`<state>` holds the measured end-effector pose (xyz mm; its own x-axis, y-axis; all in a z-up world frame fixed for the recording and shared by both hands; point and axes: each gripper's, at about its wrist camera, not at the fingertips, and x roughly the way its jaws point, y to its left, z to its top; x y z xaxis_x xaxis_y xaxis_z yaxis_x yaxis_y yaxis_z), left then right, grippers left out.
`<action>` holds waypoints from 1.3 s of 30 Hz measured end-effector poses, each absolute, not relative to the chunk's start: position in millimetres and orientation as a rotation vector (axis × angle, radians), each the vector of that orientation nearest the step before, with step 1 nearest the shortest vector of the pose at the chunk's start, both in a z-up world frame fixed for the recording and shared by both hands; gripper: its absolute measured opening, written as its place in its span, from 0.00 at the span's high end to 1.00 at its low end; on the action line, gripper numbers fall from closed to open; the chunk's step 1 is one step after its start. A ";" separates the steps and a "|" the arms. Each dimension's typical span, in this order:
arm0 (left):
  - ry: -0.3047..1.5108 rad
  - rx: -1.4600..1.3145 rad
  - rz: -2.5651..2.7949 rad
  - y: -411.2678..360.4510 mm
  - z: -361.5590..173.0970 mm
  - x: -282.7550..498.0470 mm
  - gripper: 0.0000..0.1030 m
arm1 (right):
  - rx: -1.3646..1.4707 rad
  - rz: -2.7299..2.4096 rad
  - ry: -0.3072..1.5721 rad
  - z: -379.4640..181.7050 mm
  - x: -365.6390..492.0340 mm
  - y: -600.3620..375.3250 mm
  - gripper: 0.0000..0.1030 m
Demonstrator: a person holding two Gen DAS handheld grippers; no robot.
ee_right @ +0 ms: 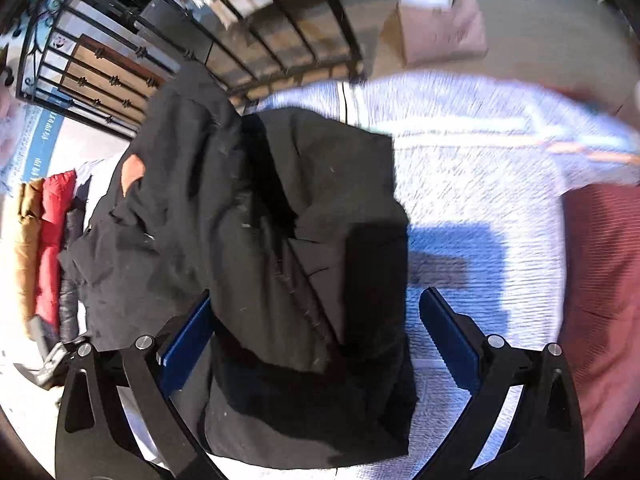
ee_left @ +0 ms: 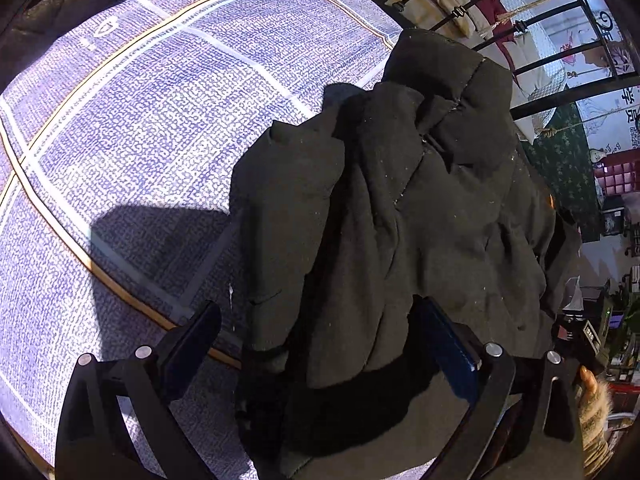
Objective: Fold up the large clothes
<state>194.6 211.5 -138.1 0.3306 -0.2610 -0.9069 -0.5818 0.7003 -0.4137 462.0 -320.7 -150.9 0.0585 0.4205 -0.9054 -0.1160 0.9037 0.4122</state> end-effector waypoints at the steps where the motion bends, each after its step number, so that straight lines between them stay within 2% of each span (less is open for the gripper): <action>1: 1.261 -0.819 0.242 212.8 -141.6 198.1 0.05 | 0.262 0.413 1.479 -156.4 464.8 -322.4 0.05; 6: 1.277 -0.871 0.229 216.8 -153.2 206.6 0.05 | 0.348 0.457 1.553 -187.0 475.3 -320.5 0.05; 13: 1.260 -0.861 0.261 214.8 -156.1 201.9 0.07 | 0.323 0.416 1.502 -193.6 473.9 -305.9 0.05; 14: 1.250 -0.850 0.266 212.6 -154.4 202.2 0.14 | 0.317 0.411 1.495 -192.5 473.3 -304.9 0.07; 16: 1.227 -0.842 0.253 206.8 -151.4 204.6 0.27 | 0.323 0.426 1.474 -186.0 469.9 -302.2 0.23; 17: 1.223 -0.822 0.260 203.4 -147.3 205.5 0.35 | 0.328 0.437 1.467 -182.7 468.2 -299.8 0.37; 18: 1.219 -0.806 0.264 200.2 -143.6 205.8 0.37 | 0.333 0.439 1.460 -179.5 466.4 -297.3 0.50; 20: 1.214 -0.779 0.273 194.3 -135.6 204.2 0.50 | 0.322 0.427 1.439 -172.1 461.7 -290.9 0.60; 21: 1.210 -0.775 0.277 192.8 -132.6 202.9 0.53 | 0.303 0.416 1.423 -167.4 458.3 -286.7 0.66; 23: 1.201 -0.776 0.277 190.5 -127.0 200.8 0.64 | 0.301 0.395 1.400 -161.1 452.7 -282.9 0.72; 26: 1.184 -0.755 0.261 188.3 -117.1 197.7 0.73 | 0.318 0.366 1.368 -148.0 439.3 -284.1 0.78; 34: 1.091 -0.609 0.199 155.9 -54.9 206.6 0.80 | 0.298 0.369 1.243 -76.2 391.1 -277.1 0.83; 39: 1.006 -0.447 0.046 106.3 11.0 234.1 0.81 | 0.299 0.341 1.129 -22.9 343.9 -297.5 0.84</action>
